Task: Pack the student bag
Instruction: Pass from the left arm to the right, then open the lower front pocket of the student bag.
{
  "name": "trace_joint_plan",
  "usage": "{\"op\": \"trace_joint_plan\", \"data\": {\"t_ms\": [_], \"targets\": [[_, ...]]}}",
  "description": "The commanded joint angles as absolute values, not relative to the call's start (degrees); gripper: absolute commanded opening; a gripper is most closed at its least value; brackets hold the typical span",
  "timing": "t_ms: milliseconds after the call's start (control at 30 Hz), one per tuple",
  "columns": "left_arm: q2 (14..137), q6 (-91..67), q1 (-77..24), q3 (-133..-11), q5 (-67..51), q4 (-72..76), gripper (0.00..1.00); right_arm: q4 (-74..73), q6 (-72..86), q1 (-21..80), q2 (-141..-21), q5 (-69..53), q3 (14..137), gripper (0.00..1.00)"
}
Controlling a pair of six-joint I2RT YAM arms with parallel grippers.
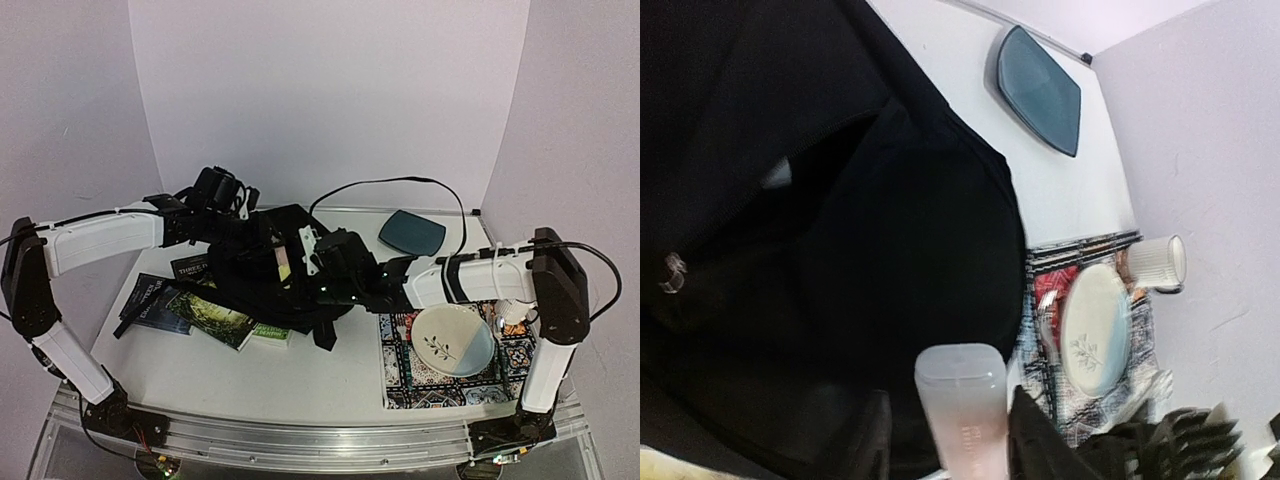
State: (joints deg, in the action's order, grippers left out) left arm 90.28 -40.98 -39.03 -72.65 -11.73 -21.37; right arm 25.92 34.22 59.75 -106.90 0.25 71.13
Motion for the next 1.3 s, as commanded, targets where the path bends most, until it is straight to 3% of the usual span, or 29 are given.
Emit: {"op": "trace_joint_plan", "data": {"t_ms": [0,167,500,800,933,1200,1267], "targets": [[89.95,-28.17,-36.09,-75.83,-4.95,-23.99,0.51,21.81,33.98,57.69,-103.03,0.44,70.47,0.00],[94.42,-14.49,-35.34,-80.36,1.35,-27.38,0.64,18.59,33.73,55.97,-100.42,0.48,68.64,0.00],[107.42,4.05,-35.25,-89.95,10.31,-30.79,0.79,13.72,33.02,54.73,-97.92,2.09,68.20,0.00],[117.03,10.06,-35.34,-95.72,12.11,-30.85,0.79,12.30,32.88,54.50,-97.41,3.19,68.79,0.00],[119.05,10.84,-35.38,-96.86,12.27,-30.94,0.67,11.66,32.65,54.42,-97.01,3.59,68.98,0.00],[113.95,8.73,-35.71,-95.50,9.17,-31.93,0.05,9.93,32.54,54.43,-96.63,1.87,70.25,0.00],[112.17,7.92,-36.12,-94.68,8.04,-32.23,0.00,9.37,32.91,54.42,-97.08,0.88,70.94,0.00]]}}
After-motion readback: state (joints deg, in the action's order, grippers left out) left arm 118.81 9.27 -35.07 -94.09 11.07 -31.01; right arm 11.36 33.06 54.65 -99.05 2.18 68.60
